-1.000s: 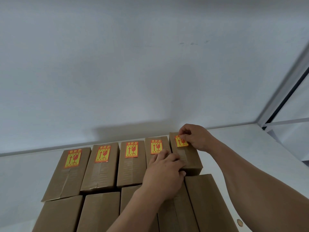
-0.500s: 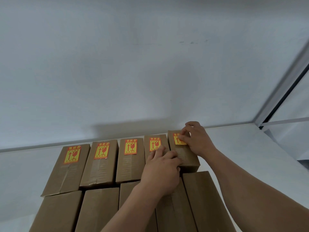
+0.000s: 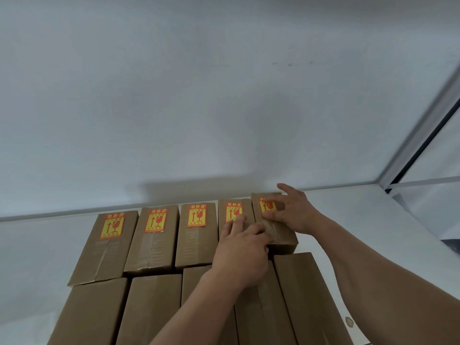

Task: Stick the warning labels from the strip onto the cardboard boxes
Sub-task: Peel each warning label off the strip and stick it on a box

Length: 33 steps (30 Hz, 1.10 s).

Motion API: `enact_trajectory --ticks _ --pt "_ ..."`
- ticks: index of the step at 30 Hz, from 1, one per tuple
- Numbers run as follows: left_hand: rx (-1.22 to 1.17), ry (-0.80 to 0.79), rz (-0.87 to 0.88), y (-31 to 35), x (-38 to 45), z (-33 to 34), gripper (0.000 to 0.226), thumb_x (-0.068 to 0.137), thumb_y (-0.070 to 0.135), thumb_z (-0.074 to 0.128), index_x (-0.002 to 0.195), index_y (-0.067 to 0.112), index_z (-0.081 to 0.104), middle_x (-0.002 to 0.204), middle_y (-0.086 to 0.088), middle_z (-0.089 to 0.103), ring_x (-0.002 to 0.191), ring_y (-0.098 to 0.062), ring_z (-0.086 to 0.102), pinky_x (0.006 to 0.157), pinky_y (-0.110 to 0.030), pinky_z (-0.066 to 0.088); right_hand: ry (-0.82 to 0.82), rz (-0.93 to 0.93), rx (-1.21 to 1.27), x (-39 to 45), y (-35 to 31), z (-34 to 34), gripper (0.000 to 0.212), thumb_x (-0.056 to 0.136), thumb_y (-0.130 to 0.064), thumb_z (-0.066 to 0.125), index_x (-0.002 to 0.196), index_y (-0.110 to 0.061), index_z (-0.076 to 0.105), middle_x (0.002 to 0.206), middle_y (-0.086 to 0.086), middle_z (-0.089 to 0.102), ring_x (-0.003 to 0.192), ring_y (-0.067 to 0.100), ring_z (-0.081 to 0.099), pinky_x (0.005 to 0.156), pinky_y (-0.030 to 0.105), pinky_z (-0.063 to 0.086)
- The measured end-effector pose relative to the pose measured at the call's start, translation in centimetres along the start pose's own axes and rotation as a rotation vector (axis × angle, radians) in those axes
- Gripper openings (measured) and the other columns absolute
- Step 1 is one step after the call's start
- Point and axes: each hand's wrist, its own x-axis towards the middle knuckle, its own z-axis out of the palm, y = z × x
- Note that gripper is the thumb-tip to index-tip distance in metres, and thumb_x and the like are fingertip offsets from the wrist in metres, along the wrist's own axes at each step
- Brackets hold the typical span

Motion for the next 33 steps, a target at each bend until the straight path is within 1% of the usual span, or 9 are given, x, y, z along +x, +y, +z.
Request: enact_trajectory --ticks 2,9,13,16,19,22,25,30,33 --pt "-0.010 -0.002 0.001 0.0 0.0 0.0 0.040 0.100 0.034 0.033 0.140 0.038 0.042 0.151 0.013 0.031 0.145 -0.029 0.002 0.116 -0.049 -0.001 0.018 -0.008 -0.008 0.3 -0.4 -0.2 0.043 0.081 -0.057 0.064 0.123 -0.047 0.058 0.157 -0.011 0.018 0.143 0.021 0.009 0.114 0.049 0.022" --pt "-0.030 -0.007 0.023 -0.5 -0.1 0.2 0.040 0.100 0.036 0.035 0.139 0.037 0.043 0.151 0.011 0.033 0.144 -0.028 0.005 0.116 -0.050 0.001 0.018 0.005 -0.037 0.1 -0.2 1.1 0.045 0.084 -0.059 0.059 0.128 -0.049 0.053 0.157 -0.008 0.021 0.142 0.022 0.011 0.114 0.048 0.021" --pt "-0.122 0.027 0.000 -0.5 -0.2 0.1 0.039 0.101 0.038 0.034 0.137 0.034 0.047 0.150 0.012 0.035 0.144 -0.023 0.007 0.116 -0.046 0.004 0.038 -0.011 -0.093 0.0 -1.0 0.4 0.044 0.085 -0.058 0.058 0.128 -0.047 0.054 0.156 -0.009 0.023 0.143 0.022 0.013 0.114 0.047 0.022" --pt "-0.154 0.107 -0.002 -1.0 -0.9 -1.0 0.038 0.100 0.038 0.036 0.136 0.029 0.048 0.149 0.011 0.037 0.143 -0.018 0.014 0.115 -0.042 0.012 0.161 -0.073 -0.150 -0.6 -2.1 0.5 0.039 0.091 -0.050 0.053 0.129 -0.040 0.056 0.153 -0.009 0.033 0.140 0.019 0.022 0.112 0.043 0.026" --pt "-0.115 0.187 -0.014 -2.7 -2.7 -2.7 0.038 0.100 0.034 0.037 0.136 0.030 0.049 0.144 0.010 0.042 0.139 -0.014 0.024 0.114 -0.038 0.019 0.228 -0.128 -0.216 -2.0 -3.8 0.8 0.033 0.097 -0.040 0.044 0.126 -0.032 0.059 0.141 -0.006 0.048 0.129 0.020 0.038 0.106 0.037 0.034" --pt "-0.058 0.273 -0.079 -5.5 -5.5 -4.4 0.034 0.098 0.035 0.041 0.127 0.029 0.058 0.134 0.008 0.053 0.128 -0.015 0.039 0.104 -0.035 0.031 0.245 -0.233 -0.337 -3.6 -6.8 1.7 0.032 0.099 -0.037 0.039 0.116 -0.026 0.063 0.123 -0.003 0.060 0.110 0.020 0.051 0.095 0.035 0.040" --pt "0.029 0.285 -0.140 -8.4 -9.2 -5.9 0.032 0.098 0.037 0.042 0.123 0.029 0.060 0.128 0.008 0.057 0.120 -0.018 0.047 0.096 -0.034 0.038 0.254 -0.328 -0.415 -5.5 -11.3 2.6 0.032 0.099 -0.038 0.036 0.113 -0.027 0.063 0.114 -0.004 0.061 0.104 0.019 0.053 0.083 0.031 0.039" --pt "0.135 0.346 -0.220 -15.1 -16.8 -7.9 0.024 0.096 0.033 0.051 0.111 0.025 0.068 0.110 0.004 0.066 0.102 -0.023 0.060 0.081 -0.035 0.044 0.241 -0.453 -0.443 -7.9 -19.7 5.8 0.031 0.100 -0.035 0.036 0.107 -0.023 0.064 0.107 -0.001 0.062 0.099 0.021 0.054 0.080 0.035 0.043" --pt "0.174 0.414 -0.288 -20.2 -22.0 -8.5 0.013 0.090 0.027 0.063 0.099 0.023 0.072 0.097 0.004 0.070 0.087 -0.024 0.066 0.069 -0.034 0.049 0.224 -0.529 -0.437 -8.6 -25.0 9.2 0.031 0.099 -0.035 0.038 0.106 -0.023 0.066 0.109 0.000 0.063 0.103 0.023 0.056 0.086 0.035 0.042"
